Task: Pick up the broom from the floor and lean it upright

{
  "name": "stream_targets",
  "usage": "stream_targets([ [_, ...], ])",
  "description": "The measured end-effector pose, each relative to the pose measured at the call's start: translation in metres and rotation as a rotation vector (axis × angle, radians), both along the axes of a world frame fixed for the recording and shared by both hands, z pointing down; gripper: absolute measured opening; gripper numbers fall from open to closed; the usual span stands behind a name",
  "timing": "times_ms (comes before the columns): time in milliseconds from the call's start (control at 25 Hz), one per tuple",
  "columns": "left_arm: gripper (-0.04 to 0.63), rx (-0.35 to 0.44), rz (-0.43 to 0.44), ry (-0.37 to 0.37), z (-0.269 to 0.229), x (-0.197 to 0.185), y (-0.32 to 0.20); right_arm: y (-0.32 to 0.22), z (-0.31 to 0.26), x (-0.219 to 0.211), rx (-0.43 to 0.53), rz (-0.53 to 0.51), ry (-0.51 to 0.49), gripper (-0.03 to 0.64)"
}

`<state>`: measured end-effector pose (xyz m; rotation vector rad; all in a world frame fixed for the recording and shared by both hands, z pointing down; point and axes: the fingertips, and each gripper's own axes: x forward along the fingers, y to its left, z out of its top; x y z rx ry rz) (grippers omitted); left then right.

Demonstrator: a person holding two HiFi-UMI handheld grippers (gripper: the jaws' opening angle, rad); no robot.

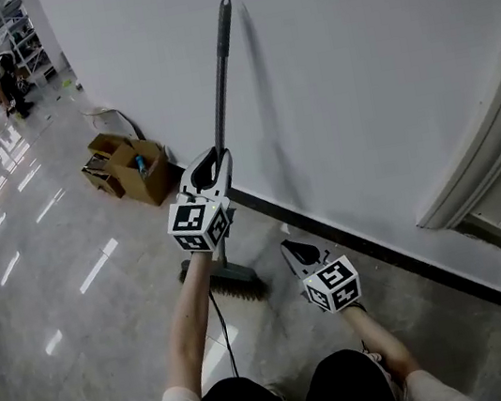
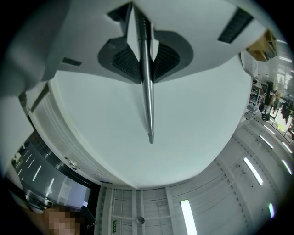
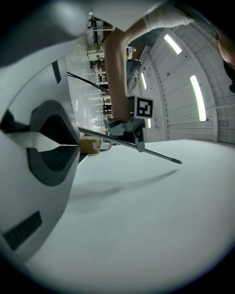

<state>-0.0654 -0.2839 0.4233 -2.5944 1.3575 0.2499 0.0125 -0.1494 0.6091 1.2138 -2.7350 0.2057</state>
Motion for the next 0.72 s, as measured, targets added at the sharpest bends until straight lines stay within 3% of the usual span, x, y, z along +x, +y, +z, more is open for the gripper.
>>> stream_targets([
  [120,0.129,-0.002,0.002,-0.007,-0.007,0.004,-0.011,-0.001,0.003,-0.007,0.013,-0.016,0.024,0.015],
  [560,0.132,-0.017,-0.019,-0.064,0.005,0.029,-0.024,0.009,0.014,-0.005,-0.02,-0.012,-0.039,0.015],
  [720,0.213,-0.006,-0.044,-0.015,-0.006,0.024,-0.015,0.013,0.009,-0.005,-0.018,-0.018,-0.046,0.015],
])
